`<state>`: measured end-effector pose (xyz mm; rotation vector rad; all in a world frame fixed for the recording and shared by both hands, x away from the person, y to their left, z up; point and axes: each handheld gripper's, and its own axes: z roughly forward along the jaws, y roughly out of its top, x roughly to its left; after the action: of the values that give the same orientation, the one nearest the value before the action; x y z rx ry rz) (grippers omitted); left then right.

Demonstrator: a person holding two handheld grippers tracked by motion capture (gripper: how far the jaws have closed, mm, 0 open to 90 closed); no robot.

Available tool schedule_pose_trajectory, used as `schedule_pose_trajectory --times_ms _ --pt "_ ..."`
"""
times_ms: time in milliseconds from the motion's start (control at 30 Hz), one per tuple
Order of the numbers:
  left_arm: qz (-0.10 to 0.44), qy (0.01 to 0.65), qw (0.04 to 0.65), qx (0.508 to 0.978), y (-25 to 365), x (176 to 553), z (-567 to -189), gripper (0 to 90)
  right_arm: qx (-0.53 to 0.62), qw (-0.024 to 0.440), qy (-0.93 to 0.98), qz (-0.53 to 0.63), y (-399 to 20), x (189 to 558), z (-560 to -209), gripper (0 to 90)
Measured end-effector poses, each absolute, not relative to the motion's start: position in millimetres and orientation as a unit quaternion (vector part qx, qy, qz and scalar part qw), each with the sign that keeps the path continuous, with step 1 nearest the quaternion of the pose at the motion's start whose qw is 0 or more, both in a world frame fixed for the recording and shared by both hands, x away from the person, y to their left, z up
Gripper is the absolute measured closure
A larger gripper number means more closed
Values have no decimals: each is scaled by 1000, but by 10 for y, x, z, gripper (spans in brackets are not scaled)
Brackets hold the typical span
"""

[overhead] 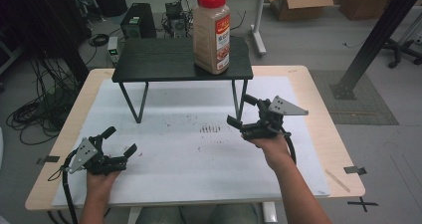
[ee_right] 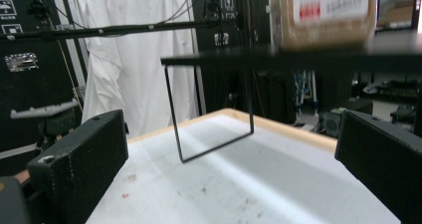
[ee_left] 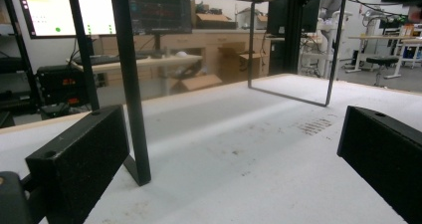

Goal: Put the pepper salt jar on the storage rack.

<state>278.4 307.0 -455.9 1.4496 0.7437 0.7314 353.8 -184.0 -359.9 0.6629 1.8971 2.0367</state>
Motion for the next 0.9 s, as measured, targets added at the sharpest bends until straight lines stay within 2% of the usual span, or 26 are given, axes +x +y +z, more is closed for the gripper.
schedule_pose_trajectory --times_ms 600,900 --pt "320 323 627 633 3069 2782 -4559 3 258 145 665 686 -1857 3446 -4331 0" --pt "319 323 627 633 3070 2783 -4559 3 266 157 666 679 -1859 3422 -4498 0"
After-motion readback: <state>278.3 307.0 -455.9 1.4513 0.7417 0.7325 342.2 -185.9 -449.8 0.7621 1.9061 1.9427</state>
